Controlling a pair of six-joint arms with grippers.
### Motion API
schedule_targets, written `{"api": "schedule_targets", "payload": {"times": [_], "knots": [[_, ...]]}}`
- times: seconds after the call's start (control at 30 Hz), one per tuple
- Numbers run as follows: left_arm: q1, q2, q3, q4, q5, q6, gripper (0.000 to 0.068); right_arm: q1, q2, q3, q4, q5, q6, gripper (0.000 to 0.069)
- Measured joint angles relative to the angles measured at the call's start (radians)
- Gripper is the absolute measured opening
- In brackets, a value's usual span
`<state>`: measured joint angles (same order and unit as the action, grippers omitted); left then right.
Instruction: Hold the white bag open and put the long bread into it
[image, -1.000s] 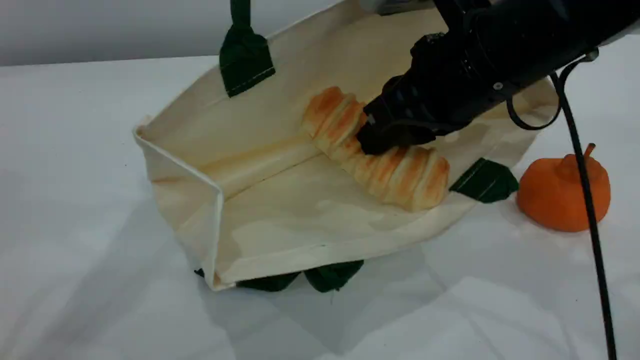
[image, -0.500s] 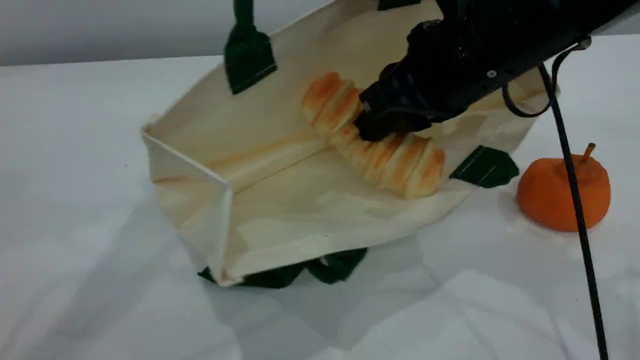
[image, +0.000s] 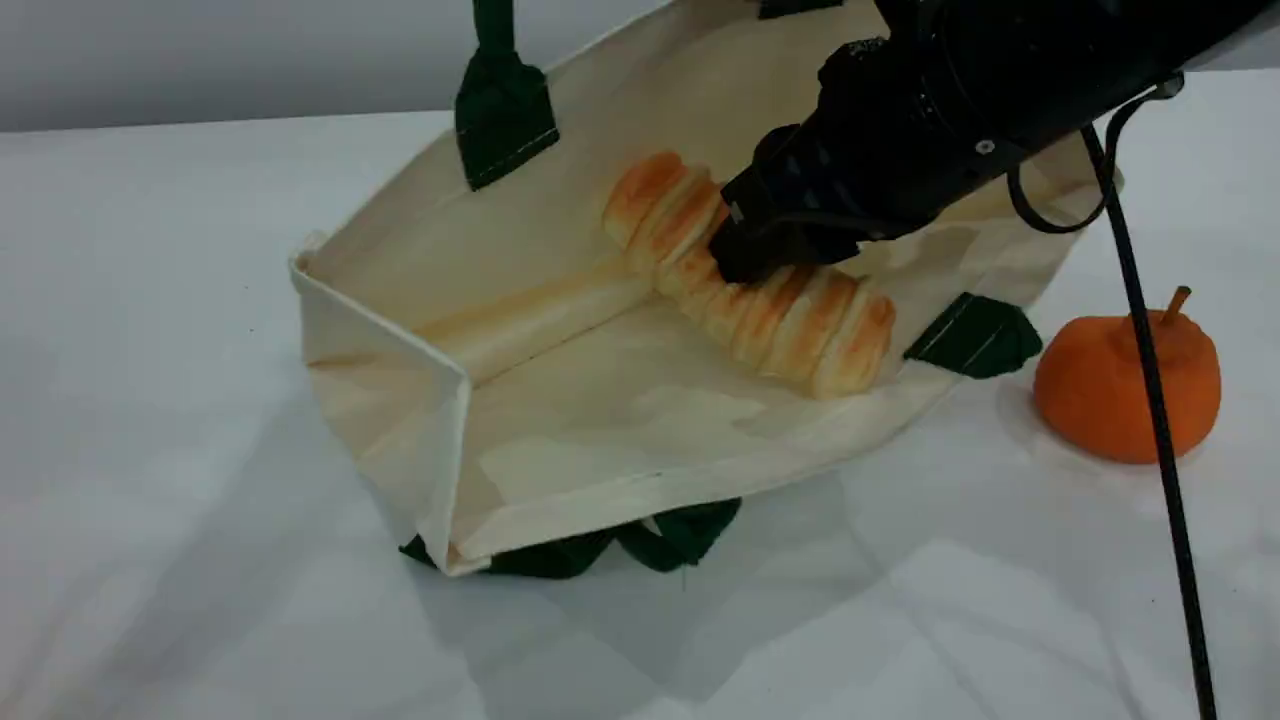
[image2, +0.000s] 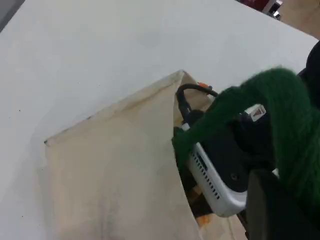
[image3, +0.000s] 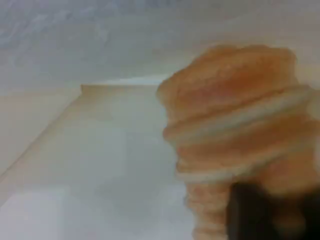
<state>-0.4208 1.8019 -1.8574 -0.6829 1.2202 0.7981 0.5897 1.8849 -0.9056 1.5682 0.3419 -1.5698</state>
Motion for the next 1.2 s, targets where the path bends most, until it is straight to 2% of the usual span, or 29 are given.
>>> {"api": "schedule_targets", "payload": {"times": [0.13, 0.27, 0.47, 0.67, 0.9, 1.2], "knots": [[0.000, 0.000, 0.000, 0.000, 0.000, 0.000, 0.0081, 0.000, 0.000, 0.000, 0.000, 0.000, 0.000, 0.0372], [0.000, 0.000, 0.000, 0.000, 0.001, 0.000, 0.0081, 0.000, -0.002, 0.000, -0.001, 0.000, 0.000, 0.0427], [0.000, 0.000, 0.000, 0.002, 0.001, 0.000, 0.0081, 0.000, -0.055, 0.000, -0.043, 0.000, 0.000, 0.0436], [0.000, 0.000, 0.000, 0.016, 0.001, 0.000, 0.0081, 0.000, -0.101, 0.005, -0.202, 0.014, 0.007, 0.0436], [0.000, 0.002, 0.000, 0.030, 0.003, 0.000, 0.0081, 0.000, -0.114, 0.065, -0.417, 0.041, 0.180, 0.0437], [0.001, 0.029, 0.000, 0.032, 0.000, 0.000, 0.0081, -0.001, -0.247, 0.119, -0.459, 0.036, 0.237, 0.0431]]}}
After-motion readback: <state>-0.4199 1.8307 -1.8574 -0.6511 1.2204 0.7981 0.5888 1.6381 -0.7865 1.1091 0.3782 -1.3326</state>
